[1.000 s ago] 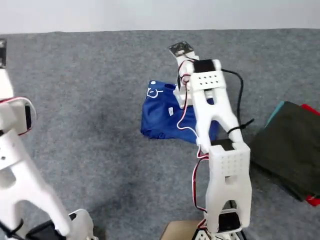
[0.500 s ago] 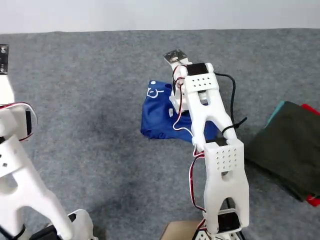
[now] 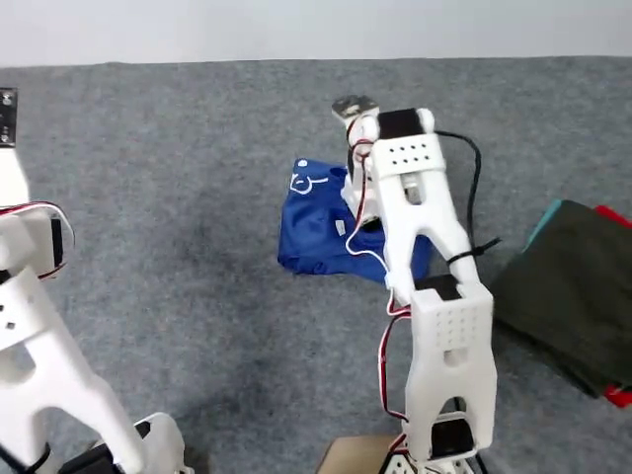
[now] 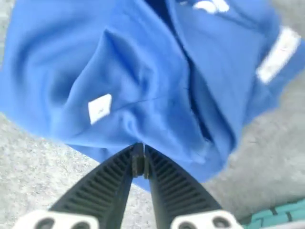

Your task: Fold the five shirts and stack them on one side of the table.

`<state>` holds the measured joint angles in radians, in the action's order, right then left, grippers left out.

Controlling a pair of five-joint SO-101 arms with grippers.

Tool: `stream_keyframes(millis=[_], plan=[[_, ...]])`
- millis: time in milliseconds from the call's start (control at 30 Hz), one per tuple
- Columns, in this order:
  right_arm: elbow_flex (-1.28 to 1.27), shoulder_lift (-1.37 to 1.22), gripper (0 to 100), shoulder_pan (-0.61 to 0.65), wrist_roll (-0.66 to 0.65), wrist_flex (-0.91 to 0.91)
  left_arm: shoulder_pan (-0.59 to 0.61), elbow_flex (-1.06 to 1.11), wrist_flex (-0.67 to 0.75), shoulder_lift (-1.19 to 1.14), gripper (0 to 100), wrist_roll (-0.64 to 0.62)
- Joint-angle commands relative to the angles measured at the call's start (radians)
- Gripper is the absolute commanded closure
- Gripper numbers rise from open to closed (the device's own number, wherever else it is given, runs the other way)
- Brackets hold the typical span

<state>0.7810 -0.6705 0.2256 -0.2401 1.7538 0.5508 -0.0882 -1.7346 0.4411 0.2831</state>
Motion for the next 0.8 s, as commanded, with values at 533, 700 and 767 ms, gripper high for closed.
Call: stream_keyframes(millis=[533, 700, 767], plan=[[-0.124, 0.142, 90.9, 0.053, 0.006, -0.36, 0.002, -0.001, -0.003, 0.025, 99, 0.008], [-0.124, -0.008, 96.8, 0.053, 0.006, -0.354, 0.005, -0.001, -0.008, 0.026, 99, 0.008], [-0.124, -0.054, 97.6, 0.033, 0.006, -0.298, 0.005, -0.001, -0.008, 0.026, 99, 0.008]])
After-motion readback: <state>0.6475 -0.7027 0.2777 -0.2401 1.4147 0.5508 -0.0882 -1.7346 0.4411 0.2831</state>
